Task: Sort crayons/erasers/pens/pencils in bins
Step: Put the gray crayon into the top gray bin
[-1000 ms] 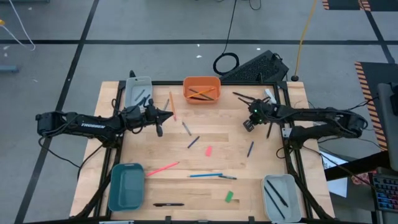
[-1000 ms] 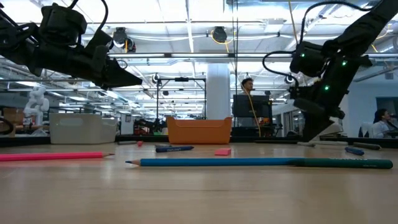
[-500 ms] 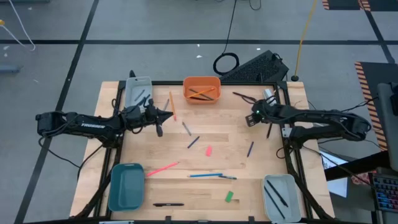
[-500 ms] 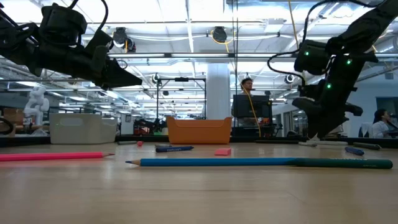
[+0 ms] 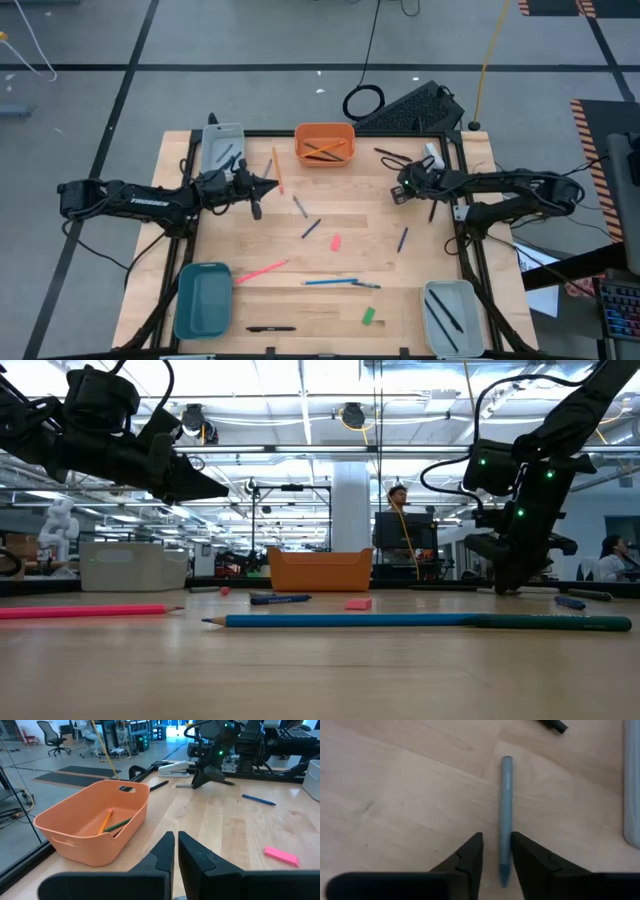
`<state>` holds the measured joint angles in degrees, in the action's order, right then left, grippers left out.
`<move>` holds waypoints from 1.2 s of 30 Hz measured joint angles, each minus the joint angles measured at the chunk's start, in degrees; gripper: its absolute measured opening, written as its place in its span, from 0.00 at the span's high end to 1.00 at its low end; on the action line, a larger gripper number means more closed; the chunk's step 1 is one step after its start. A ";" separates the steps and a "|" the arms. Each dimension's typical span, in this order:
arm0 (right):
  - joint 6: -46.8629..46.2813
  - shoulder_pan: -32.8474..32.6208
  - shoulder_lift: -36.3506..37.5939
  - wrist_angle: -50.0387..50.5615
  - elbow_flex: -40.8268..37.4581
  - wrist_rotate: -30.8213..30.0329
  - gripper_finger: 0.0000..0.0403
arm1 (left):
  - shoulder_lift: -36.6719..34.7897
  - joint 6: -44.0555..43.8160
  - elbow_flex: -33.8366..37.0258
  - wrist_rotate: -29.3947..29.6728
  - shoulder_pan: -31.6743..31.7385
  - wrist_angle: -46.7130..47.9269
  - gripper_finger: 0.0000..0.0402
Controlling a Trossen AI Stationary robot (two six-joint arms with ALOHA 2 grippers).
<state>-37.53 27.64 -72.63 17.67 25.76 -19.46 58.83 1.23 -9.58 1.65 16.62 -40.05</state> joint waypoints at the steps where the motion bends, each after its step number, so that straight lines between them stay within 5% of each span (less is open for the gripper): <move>1: 0.83 0.00 0.14 -0.10 0.00 0.84 0.80 | 0.00 -0.11 0.00 -0.01 0.00 0.00 0.94; 8: 5.56 0.09 0.33 -1.86 -0.04 4.94 0.96 | 0.00 -5.60 0.00 -0.75 0.72 0.02 0.94; 15: 8.55 -0.09 2.92 -5.04 -0.30 14.31 0.93 | 0.00 -13.66 0.00 -6.64 3.81 0.10 0.94; 26: 14.32 -4.28 4.23 -29.47 -0.26 23.34 0.94 | 0.07 -21.21 -1.68 -10.01 2.48 -0.61 0.93; 36: 23.11 -11.02 4.23 -52.48 -0.22 25.78 0.94 | 10.80 -18.15 -10.81 -7.27 -2.93 -0.35 0.65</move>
<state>-14.42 16.62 -68.40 -34.81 25.54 6.33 69.63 -16.92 -20.40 -5.62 13.69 -40.41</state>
